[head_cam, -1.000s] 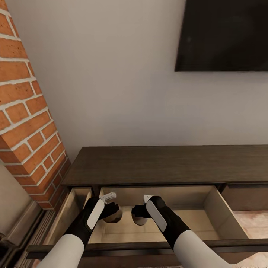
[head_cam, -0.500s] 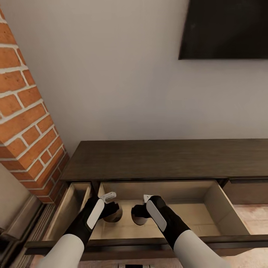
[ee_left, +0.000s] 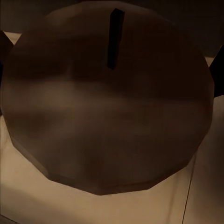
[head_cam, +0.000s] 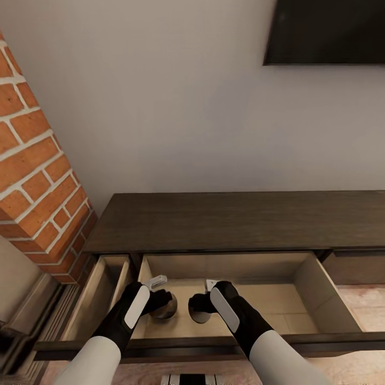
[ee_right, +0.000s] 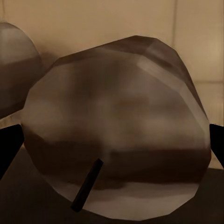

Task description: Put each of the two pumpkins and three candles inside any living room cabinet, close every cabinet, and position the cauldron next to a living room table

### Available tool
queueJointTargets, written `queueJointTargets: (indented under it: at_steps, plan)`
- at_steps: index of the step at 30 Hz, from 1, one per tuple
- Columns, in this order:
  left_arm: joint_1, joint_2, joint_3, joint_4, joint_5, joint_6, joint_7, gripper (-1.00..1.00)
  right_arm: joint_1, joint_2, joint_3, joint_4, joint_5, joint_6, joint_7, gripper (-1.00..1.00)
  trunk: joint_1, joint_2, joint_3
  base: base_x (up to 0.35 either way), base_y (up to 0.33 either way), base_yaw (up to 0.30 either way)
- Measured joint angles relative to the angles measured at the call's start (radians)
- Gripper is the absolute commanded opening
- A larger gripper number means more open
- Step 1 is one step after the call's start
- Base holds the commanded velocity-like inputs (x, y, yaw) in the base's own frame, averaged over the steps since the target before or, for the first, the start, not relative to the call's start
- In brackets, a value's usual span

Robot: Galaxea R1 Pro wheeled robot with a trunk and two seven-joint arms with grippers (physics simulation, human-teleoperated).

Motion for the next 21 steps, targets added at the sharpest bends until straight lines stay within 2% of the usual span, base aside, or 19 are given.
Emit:
queueJointTargets:
  at_steps: [6, 11, 21]
  plan:
    - [0.000, 0.000, 0.000, 0.000, 0.001, -0.001, 0.000, -1.00, 0.000, 0.000, 0.000, 0.000, 0.000, 0.000, 0.000, -1.00, 0.000, 0.000, -0.004, 0.000, 0.000, 0.000]
    - [0.000, 0.000, 0.000, 0.000, 0.001, 0.000, 0.000, -1.00, 0.000, 0.000, 0.000, 0.000, 0.000, 0.000, 0.000, -1.00, 0.003, -0.001, -0.023, 0.000, 0.000, 0.000]
    - [0.000, 0.000, 0.000, 0.000, 0.002, -0.001, 0.000, -1.00, 0.000, 0.000, 0.000, 0.000, 0.001, 0.001, 0.000, -1.00, 0.003, -0.001, -0.023, 0.000, 0.000, 0.000]
